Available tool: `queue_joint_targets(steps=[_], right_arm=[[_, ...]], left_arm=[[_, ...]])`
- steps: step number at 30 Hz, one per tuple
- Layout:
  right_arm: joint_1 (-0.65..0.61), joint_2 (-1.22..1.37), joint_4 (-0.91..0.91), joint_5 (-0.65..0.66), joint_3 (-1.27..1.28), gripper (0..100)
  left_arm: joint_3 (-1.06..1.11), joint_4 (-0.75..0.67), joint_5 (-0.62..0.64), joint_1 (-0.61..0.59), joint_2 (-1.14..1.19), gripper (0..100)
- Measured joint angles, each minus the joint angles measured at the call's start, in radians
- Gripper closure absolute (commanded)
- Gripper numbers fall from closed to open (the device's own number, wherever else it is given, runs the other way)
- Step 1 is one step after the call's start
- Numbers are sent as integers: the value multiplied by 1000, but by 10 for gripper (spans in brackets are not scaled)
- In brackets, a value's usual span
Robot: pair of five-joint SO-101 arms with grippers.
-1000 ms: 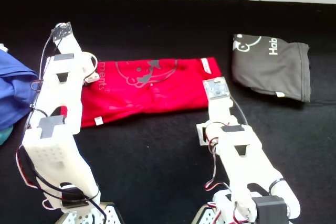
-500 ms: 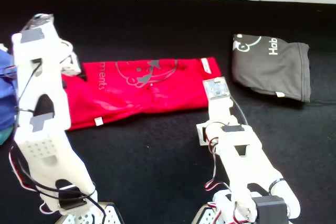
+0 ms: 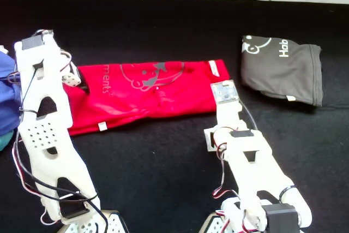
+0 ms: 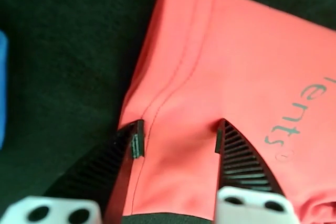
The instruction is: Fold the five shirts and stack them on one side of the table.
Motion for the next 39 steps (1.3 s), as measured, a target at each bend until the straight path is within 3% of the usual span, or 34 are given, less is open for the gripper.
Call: queue_joint_targets(steps=[9, 19, 39], right_arm=[[0, 0, 0, 0, 0, 992], [0, 0, 0, 0, 0, 992], [0, 0, 0, 0, 0, 992]], left_arm=[[-15, 2, 0, -3, 17, 772], [-121, 147, -2, -15, -78, 772], [-121, 110, -2, -31, 89, 772]])
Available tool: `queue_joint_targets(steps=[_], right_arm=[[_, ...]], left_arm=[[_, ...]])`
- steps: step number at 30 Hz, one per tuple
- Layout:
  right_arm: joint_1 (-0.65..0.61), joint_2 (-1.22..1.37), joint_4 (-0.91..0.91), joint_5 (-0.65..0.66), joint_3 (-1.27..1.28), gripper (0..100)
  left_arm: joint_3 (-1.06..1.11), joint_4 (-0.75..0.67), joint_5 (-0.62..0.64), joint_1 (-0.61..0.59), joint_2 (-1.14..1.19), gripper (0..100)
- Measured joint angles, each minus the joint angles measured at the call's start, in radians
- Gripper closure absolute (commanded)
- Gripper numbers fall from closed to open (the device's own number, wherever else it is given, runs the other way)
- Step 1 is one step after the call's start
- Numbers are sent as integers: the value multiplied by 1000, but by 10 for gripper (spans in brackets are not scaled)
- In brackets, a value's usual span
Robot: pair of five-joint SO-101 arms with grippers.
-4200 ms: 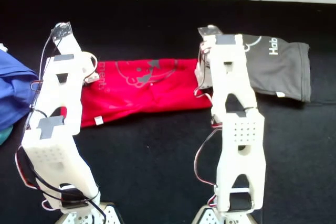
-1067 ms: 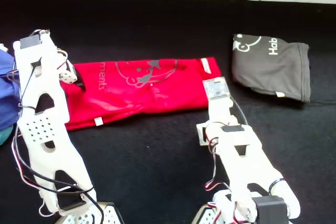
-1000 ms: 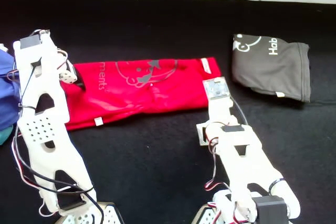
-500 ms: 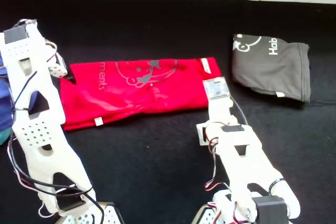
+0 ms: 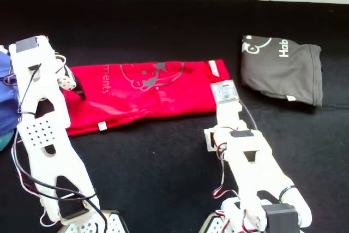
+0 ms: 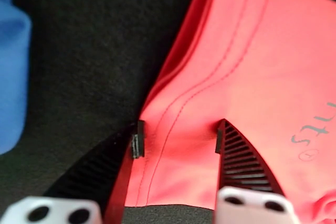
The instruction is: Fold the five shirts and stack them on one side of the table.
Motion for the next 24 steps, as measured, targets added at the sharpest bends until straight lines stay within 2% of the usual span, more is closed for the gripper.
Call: queue_joint_targets(steps=[17, 24], right_arm=[[0, 0, 0, 0, 0, 992], [0, 0, 0, 0, 0, 992]], left_arm=[[-138, 66, -2, -52, 5, 773], [-149, 66, -2, -41, 110, 773]])
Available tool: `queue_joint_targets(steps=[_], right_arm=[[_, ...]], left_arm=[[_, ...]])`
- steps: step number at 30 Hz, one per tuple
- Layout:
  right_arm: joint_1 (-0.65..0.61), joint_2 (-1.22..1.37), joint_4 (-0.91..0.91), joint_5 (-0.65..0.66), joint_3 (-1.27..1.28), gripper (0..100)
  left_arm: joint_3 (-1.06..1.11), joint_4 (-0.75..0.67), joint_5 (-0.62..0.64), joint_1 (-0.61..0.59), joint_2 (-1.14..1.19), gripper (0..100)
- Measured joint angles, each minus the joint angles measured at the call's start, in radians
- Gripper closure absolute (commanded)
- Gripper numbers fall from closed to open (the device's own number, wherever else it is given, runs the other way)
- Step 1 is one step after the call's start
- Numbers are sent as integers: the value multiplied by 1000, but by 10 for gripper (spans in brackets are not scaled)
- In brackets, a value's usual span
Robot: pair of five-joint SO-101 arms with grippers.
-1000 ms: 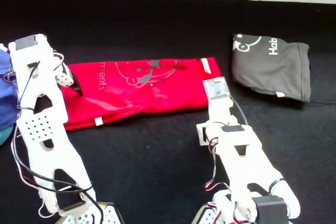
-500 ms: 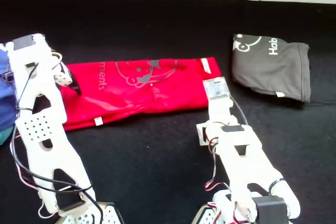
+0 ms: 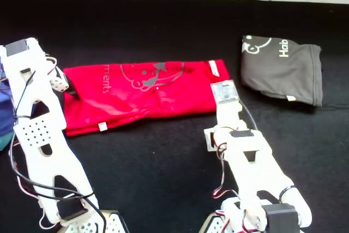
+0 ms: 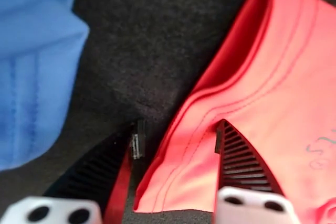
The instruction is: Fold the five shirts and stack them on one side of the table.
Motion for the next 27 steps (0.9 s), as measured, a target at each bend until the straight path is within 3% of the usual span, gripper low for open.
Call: queue_joint_targets(steps=[6, 10, 18, 27], right_arm=[[0, 0, 0, 0, 0, 992], [0, 0, 0, 0, 0, 992], [0, -5, 0, 0, 3, 992], [-2, -115, 201, 0, -5, 992]], left_arm=[[-18, 2, 0, 35, 23, 799], [-18, 2, 0, 77, 23, 989], [-18, 2, 3, 118, 29, 991], [-25, 20, -103, 8, 34, 991]])
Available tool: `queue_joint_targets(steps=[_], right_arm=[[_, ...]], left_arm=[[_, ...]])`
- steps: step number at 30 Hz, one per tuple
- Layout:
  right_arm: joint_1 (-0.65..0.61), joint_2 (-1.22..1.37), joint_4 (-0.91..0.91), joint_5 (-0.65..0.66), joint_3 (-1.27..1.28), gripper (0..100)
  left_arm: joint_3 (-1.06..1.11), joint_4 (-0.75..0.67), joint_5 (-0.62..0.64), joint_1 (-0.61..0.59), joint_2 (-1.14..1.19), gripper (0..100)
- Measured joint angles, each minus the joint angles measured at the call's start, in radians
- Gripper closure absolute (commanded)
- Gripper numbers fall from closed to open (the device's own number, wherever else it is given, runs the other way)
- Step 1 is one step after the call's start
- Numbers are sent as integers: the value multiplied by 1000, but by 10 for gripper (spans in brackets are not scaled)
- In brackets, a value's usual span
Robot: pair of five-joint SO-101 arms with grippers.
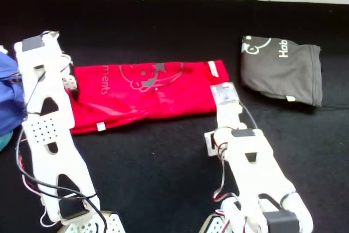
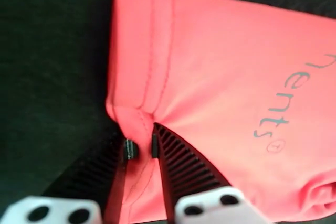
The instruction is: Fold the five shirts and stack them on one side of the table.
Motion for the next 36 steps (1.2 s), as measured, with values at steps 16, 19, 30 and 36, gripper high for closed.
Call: queue_joint_targets(steps=[16, 19, 30, 36], right_arm=[[173, -712, 95, 103, 443, 992], [176, -727, 87, 103, 465, 992], [176, -729, 72, 103, 474, 992], [176, -733, 71, 103, 483, 992]], left_arm=[[46, 31, -28, -77, -100, 991], [180, 31, -9, 20, -222, 991], [318, 34, 55, 525, -677, 991], [273, 18, 55, 675, -686, 991]])
